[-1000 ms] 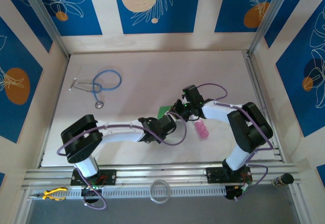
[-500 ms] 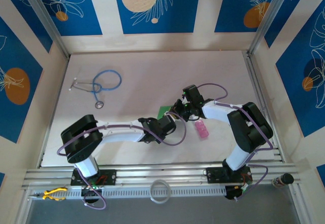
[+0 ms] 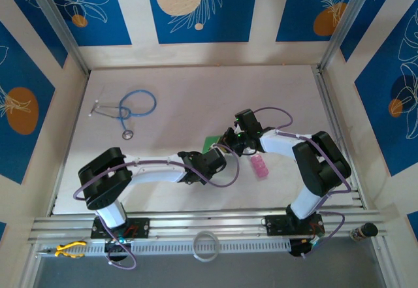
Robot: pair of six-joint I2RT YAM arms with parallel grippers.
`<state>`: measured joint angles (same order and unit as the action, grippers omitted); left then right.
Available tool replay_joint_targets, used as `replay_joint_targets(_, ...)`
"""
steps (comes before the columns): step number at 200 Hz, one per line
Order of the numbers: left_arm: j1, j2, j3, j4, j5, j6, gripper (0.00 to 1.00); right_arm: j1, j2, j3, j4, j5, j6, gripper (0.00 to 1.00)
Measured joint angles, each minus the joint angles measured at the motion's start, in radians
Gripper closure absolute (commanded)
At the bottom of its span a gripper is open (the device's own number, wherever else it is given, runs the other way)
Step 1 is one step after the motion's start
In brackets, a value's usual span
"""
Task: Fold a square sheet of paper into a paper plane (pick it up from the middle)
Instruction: Fold the wing for the fifth time at the center of the table.
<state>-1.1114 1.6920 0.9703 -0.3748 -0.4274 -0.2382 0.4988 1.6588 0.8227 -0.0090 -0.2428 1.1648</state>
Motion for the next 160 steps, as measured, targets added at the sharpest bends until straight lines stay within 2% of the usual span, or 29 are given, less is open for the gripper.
replay_joint_targets(46,0.008,0.0,-0.004,0.016,0.039,-0.024,0.97,-0.003,-0.039,0.0,-0.044,0.024,-0.056,0.66)
replay_joint_targets(62,0.019,0.0,-0.008,0.03,0.069,-0.035,0.97,-0.007,-0.082,0.0,-0.079,0.049,-0.085,0.61)
replay_joint_targets(99,0.058,0.0,-0.019,0.058,0.152,-0.072,0.98,-0.029,-0.156,0.001,-0.159,0.106,-0.144,0.6)
replay_joint_targets(160,0.116,0.0,-0.043,0.137,0.317,-0.124,0.98,-0.074,-0.162,0.002,-0.254,0.139,-0.196,0.6)
